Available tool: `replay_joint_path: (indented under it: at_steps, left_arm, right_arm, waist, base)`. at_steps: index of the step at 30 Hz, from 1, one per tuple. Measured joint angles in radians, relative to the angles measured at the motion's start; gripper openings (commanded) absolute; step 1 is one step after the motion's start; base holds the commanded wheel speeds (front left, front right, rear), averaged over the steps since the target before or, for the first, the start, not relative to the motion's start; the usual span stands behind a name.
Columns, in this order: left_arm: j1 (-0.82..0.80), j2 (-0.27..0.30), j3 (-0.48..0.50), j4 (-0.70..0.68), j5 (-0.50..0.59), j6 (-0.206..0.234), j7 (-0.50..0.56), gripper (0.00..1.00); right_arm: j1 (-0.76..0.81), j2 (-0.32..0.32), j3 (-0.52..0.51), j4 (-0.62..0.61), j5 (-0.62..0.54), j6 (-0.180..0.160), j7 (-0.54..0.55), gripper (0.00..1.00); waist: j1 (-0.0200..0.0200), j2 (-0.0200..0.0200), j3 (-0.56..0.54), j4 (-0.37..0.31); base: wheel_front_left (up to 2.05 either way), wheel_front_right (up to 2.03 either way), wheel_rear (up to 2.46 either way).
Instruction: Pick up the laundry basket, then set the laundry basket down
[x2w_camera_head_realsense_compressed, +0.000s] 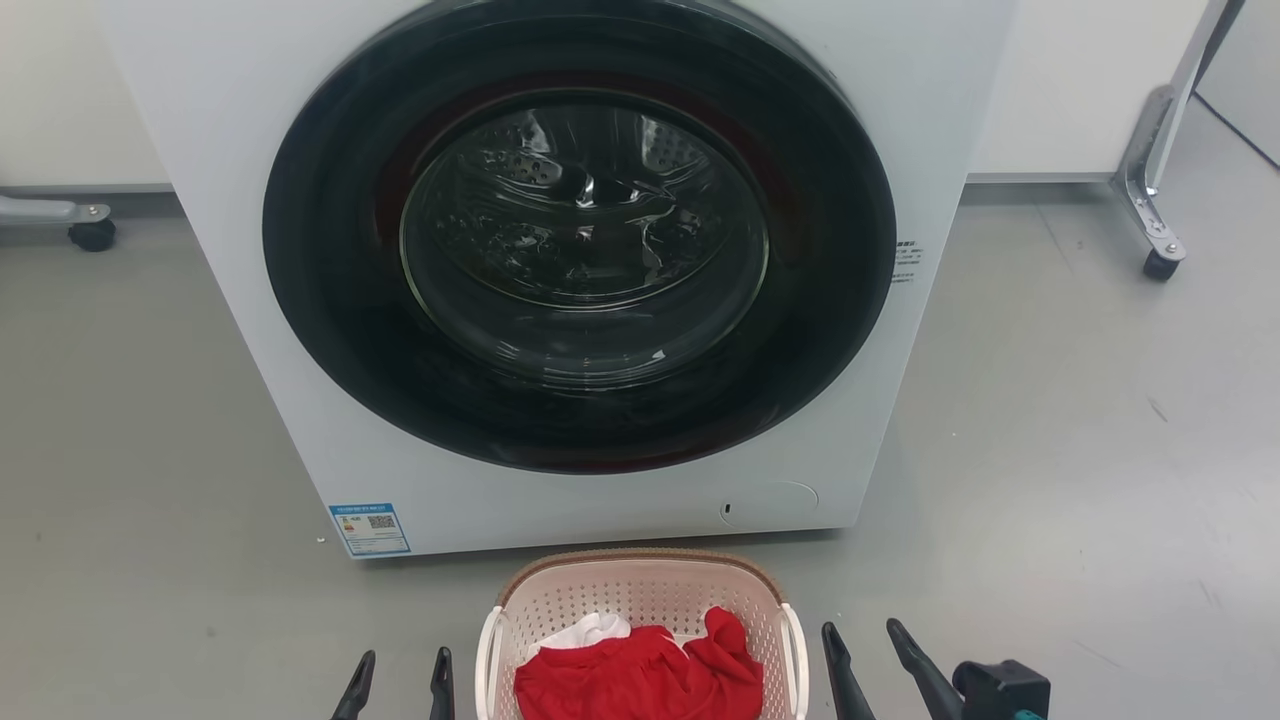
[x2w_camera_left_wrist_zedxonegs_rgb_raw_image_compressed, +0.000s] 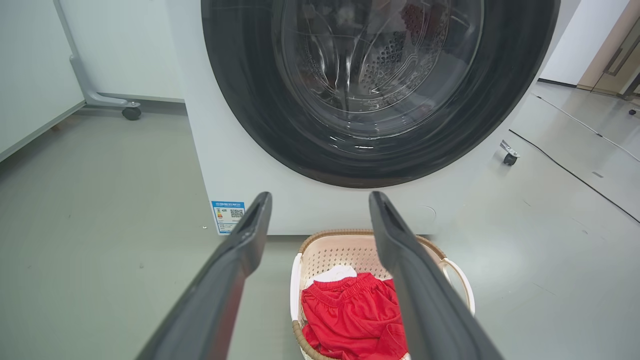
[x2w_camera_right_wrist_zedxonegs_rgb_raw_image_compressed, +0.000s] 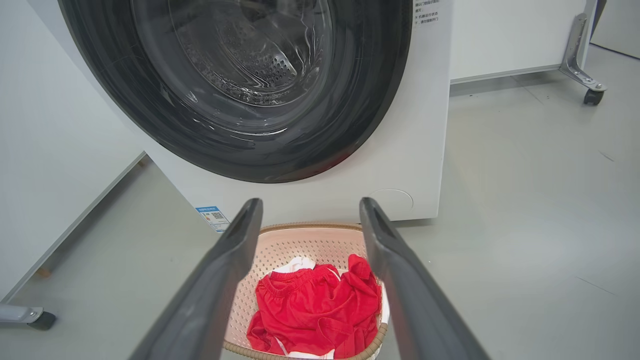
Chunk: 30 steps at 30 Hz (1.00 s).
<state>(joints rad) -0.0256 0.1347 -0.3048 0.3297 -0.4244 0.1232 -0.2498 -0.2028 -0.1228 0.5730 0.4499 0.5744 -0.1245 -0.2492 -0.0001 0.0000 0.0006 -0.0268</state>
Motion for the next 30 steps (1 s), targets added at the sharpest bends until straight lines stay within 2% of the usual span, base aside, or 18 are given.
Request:
replay_joint_path:
  at_steps: [13, 30]
  left_arm:
    - [0.057, -0.007, 0.033, -0.057, 0.053, 0.0, 0.0, 1.0]
    - [0.07, -0.029, 0.068, -0.083, 0.088, 0.001, 0.0, 1.0]
  right_arm:
    - [0.124, 0.027, -0.091, -0.117, -0.129, 0.0, 0.0, 1.0]
    - [0.174, 0.051, -0.156, -0.2, -0.225, 0.0, 0.0, 1.0]
  waist:
    - [0.0001, 0.0, -0.006, -0.006]
    - [0.0001, 0.0, -0.001, -0.011]
  base:
    - [0.0, 0.0, 0.0]
    - [0.0, 0.0, 0.0]
